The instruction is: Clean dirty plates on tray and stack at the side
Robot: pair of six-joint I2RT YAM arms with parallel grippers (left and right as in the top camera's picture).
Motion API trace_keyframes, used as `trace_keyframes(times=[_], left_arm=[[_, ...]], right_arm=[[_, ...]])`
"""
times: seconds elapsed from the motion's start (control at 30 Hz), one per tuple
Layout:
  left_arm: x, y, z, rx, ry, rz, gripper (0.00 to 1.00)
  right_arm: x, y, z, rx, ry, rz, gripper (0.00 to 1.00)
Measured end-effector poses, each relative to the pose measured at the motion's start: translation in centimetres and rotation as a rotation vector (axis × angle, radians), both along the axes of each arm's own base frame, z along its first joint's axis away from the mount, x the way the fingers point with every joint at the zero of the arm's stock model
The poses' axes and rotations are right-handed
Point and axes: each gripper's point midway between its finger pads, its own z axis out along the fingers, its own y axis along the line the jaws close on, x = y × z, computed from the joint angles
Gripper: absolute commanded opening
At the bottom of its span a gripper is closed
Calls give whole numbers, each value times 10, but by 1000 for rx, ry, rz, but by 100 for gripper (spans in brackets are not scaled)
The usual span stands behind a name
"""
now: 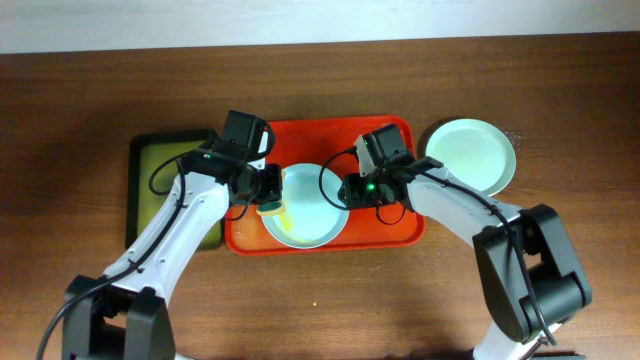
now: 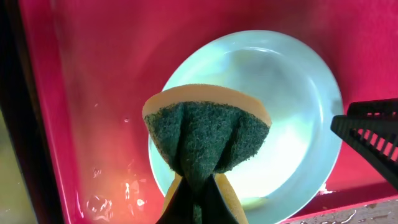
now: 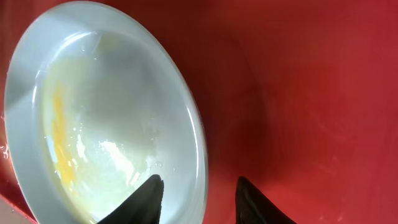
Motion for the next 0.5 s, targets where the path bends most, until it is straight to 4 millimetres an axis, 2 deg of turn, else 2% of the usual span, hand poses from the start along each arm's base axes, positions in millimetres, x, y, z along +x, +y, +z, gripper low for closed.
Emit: trace_keyframes(times=[0.07,0.1,0.3,0.5], left_arm=[[0,0,-4,3,11,0,0],[0,0,-5,3,13,0,0],[-2,-6,-5,-8,16,-15,0],[-8,-27,-6,-17,13,-73,0]], right_arm=[[-4,-2,-14,-10,47,-22,17],[-4,-2,-16,-11,51,-25,14],[-3,-4,-18,-23,54,-42,12],[-3,-5,-18,-26,54,-42,12]])
